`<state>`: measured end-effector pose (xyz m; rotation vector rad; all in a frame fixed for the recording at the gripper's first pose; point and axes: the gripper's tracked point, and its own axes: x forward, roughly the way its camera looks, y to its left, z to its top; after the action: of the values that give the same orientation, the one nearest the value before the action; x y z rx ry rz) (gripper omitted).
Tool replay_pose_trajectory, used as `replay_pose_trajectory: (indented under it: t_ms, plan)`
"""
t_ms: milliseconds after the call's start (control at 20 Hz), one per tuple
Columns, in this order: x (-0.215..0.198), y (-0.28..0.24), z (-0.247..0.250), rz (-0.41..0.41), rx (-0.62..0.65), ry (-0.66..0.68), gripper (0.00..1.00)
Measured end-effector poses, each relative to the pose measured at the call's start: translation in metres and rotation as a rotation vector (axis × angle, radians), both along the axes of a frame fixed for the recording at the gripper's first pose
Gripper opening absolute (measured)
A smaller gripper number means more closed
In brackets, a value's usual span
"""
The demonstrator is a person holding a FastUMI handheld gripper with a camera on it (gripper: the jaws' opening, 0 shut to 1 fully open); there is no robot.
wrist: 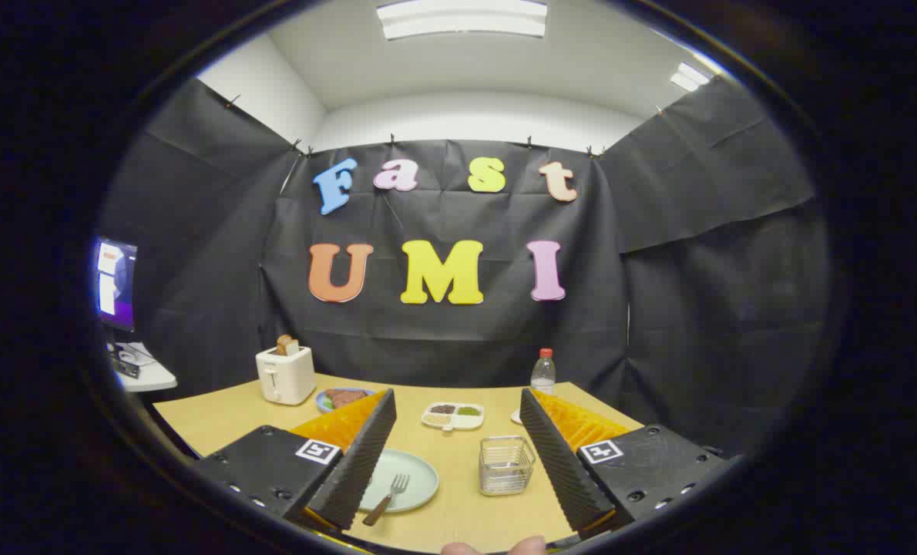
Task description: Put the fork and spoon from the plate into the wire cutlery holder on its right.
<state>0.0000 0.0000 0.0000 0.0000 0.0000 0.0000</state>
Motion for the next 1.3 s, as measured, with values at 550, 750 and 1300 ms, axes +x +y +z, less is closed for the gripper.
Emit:
replay_pose_trajectory:
  t_ms: [550,750,1300]
  plan:
    - [-0.003,0.007,-0.006,0.021,0.006,0.011,0.97]
    - [-0.005,0.008,-0.010,0.020,0.002,0.018,0.97]
    - [0.010,0.028,-0.041,0.065,-0.008,0.140,0.97]
